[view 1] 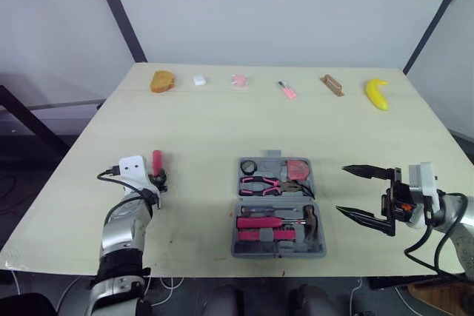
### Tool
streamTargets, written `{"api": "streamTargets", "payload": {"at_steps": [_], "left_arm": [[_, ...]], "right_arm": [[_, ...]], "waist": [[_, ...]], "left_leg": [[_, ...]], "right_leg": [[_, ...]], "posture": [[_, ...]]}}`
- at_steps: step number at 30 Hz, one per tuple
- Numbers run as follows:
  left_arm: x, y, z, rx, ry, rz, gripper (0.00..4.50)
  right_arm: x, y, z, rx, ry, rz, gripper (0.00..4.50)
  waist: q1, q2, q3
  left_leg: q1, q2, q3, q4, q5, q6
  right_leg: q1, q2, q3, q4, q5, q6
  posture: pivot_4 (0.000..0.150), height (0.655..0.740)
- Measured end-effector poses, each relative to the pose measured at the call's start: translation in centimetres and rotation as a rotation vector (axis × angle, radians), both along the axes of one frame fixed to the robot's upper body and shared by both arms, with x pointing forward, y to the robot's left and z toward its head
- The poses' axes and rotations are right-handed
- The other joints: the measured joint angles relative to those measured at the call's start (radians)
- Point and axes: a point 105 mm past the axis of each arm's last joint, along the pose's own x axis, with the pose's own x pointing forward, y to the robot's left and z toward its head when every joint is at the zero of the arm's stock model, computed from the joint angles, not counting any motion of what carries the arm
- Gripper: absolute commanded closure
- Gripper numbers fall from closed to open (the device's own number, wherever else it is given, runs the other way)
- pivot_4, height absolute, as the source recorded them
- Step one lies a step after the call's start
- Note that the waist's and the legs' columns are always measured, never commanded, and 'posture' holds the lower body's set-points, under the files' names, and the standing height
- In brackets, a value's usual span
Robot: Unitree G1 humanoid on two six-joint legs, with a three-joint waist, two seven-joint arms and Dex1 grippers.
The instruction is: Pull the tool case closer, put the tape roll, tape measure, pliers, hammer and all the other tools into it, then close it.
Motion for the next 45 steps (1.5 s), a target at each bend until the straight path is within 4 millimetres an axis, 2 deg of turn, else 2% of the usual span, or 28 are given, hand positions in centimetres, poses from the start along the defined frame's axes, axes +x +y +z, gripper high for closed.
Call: {"api": "streamTargets", "payload": {"at_steps": [1,6,8,10,11,14,16,19,22,30,41,43,45], "left_arm": [[0.0,0.0,0.0,0.0,0.0,0.0,4.01],[-0.5,-0.3,-0.1,0.012,0.0,-0.013,4.04],[-1.6,-1.9,-0.3,0.012,0.018,-0.069,4.04],[-2.0,-2.2,-0.3,0.016,0.025,-0.085,4.04],[-3.6,-3.3,-0.7,0.035,0.051,-0.137,4.04],[-4.1,-4.2,-0.5,0.037,0.056,-0.168,4.04],[-6.4,-6.1,-1.1,0.054,0.095,-0.239,4.04],[-8.2,-8.4,-1.4,0.041,0.121,-0.306,4.04],[-9.1,-9.1,-1.5,0.047,0.139,-0.337,4.04],[-10.3,-10.8,-1.8,0.013,0.149,-0.36,4.04],[-10.0,-11.9,-1.7,-0.027,0.139,-0.366,4.04],[-10.0,-12.0,-1.7,-0.026,0.139,-0.37,3.0],[-9.9,-12.1,-1.7,-0.026,0.135,-0.373,2.15]], "right_arm": [[0.0,0.0,0.0,0.0,0.0,0.0,0.0],[0.1,0.1,-0.1,0.005,-0.002,-0.003,0.0],[0.0,0.1,-0.1,0.007,0.0,0.0,0.0],[0.0,0.2,-0.1,0.009,0.001,0.005,0.0],[-0.2,0.1,0.0,0.01,0.004,0.019,0.0],[-0.2,0.2,0.0,0.008,0.003,0.036,0.0],[-0.8,0.1,0.1,-0.009,0.022,0.09,0.0],[-1.5,0.1,0.0,-0.046,0.05,0.16,0.0],[-1.9,0.2,-0.3,-0.063,0.064,0.203,0.0],[-1.8,0.3,-0.3,-0.089,0.055,0.228,0.0],[-1.6,0.5,-0.9,-0.09,0.075,0.217,0.0],[-1.5,0.4,-0.9,-0.09,0.074,0.213,0.0],[-1.5,0.4,-0.9,-0.092,0.07,0.207,0.0]], "waist": [[0.001,0.0,0.0],[0.002,0.0,0.0],[0.003,0.0,0.0],[0.006,0.0,0.0],[0.002,0.0,0.0],[0.004,0.0,0.0],[0.003,0.0,0.0],[0.009,0.0,0.0],[0.01,0.0,0.0],[0.013,0.0,0.0],[0.012,0.0,0.0],[0.011,0.0,0.0],[0.011,0.0,0.0]], "left_leg": [[0.0,0.0,0.0,0.0,0.0,0.0],[0.0,0.0,0.0,0.0,0.0,0.0],[0.0,0.0,0.0,0.0,0.0,0.0],[0.0,0.0,0.0,0.0,0.0,0.0],[0.001,0.0,0.001,0.0,0.0,0.0],[0.0,0.0,0.0,0.0,0.0,0.0],[0.001,0.0,0.001,0.0,0.0,0.0],[0.001,0.0,0.0,0.0,0.0,0.0],[0.001,0.0,0.0,0.0,0.0,0.0],[0.001,0.0,0.001,0.0,0.0,0.0],[0.001,0.0,0.0,0.0,0.0,0.0],[0.001,0.0,0.0,0.0,0.0,0.0],[0.001,0.0,0.0,0.0,0.0,0.0]], "right_leg": [[0.0,0.0,0.0,0.0,0.0,0.0],[0.0,0.0,0.001,0.0,0.0,0.0],[0.0,0.0,0.0,0.0,0.0,0.0],[0.0,0.0,0.0,0.0,0.0,0.0],[0.0,0.0,0.002,0.0,0.0,0.0],[0.0,-0.001,0.001,0.0,0.0,0.0],[0.0,-0.001,0.002,-0.001,0.0,0.0],[0.0,-0.001,0.001,0.0,0.0,0.0],[0.0,0.0,0.001,0.0,0.0,0.0],[0.0,0.0,0.002,-0.001,0.0,0.0],[0.0,0.0,0.002,-0.001,0.0,0.0],[0.0,0.0,0.002,-0.001,0.0,0.0],[0.0,0.0,0.002,-0.001,0.0,0.0]], "posture": [[0.15,0.74],[0.15,0.74],[0.15,0.74],[0.15,0.74],[0.15,0.74],[0.15,0.74],[0.15,0.74],[0.15,0.74],[0.15,0.74],[0.15,0.74],[0.15,0.74],[0.15,0.74],[0.15,0.74]]}}
